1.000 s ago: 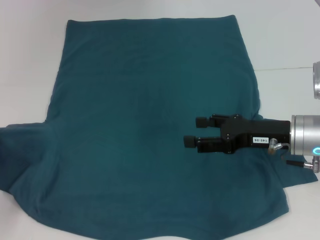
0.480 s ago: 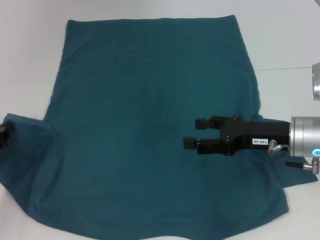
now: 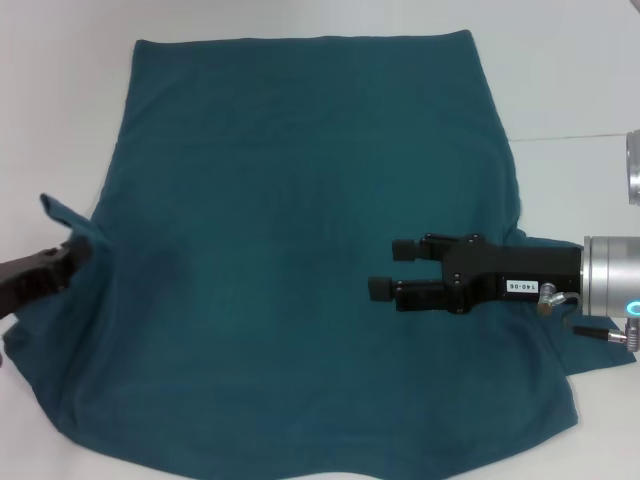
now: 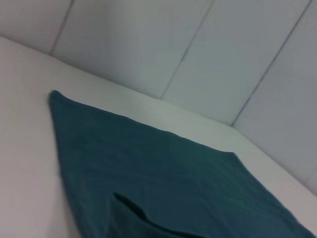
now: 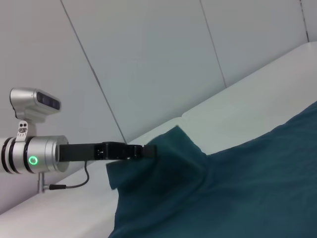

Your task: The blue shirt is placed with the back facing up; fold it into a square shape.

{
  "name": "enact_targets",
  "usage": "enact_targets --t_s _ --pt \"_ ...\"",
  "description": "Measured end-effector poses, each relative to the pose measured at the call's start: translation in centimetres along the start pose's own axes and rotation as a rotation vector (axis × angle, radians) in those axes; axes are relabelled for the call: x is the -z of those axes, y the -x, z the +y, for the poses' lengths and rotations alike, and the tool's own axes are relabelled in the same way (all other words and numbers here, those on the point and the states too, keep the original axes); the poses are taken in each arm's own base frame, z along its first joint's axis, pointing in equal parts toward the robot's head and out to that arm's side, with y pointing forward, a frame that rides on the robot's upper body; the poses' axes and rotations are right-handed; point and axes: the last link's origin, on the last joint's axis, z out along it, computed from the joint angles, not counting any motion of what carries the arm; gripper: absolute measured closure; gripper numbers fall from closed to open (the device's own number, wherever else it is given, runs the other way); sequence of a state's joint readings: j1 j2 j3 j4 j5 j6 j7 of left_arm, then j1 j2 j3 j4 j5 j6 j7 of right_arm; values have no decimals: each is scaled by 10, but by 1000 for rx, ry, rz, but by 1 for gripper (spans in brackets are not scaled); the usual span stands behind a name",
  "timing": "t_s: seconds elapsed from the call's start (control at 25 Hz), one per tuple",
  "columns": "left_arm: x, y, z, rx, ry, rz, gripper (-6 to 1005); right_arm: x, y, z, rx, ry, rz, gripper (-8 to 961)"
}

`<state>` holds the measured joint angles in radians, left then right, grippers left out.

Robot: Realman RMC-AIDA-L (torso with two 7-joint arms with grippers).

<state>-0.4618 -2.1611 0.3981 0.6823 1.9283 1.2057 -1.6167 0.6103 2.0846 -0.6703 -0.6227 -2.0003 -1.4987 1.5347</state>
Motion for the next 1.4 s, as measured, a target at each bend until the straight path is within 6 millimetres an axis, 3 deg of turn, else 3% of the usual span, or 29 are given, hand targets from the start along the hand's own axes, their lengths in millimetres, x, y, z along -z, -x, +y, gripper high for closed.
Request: enact_targets --t_s 0.68,1.08,1.4 --pt "-48 26 37 164 118 -19 997 0 -2 1 1 3 7 63" --pt "-58 38 48 266 129 -2 884 -1 -2 1 0 6 10 67" --pt "-60 46 60 330 175 1 688 -1 -2 1 -2 6 9 71"
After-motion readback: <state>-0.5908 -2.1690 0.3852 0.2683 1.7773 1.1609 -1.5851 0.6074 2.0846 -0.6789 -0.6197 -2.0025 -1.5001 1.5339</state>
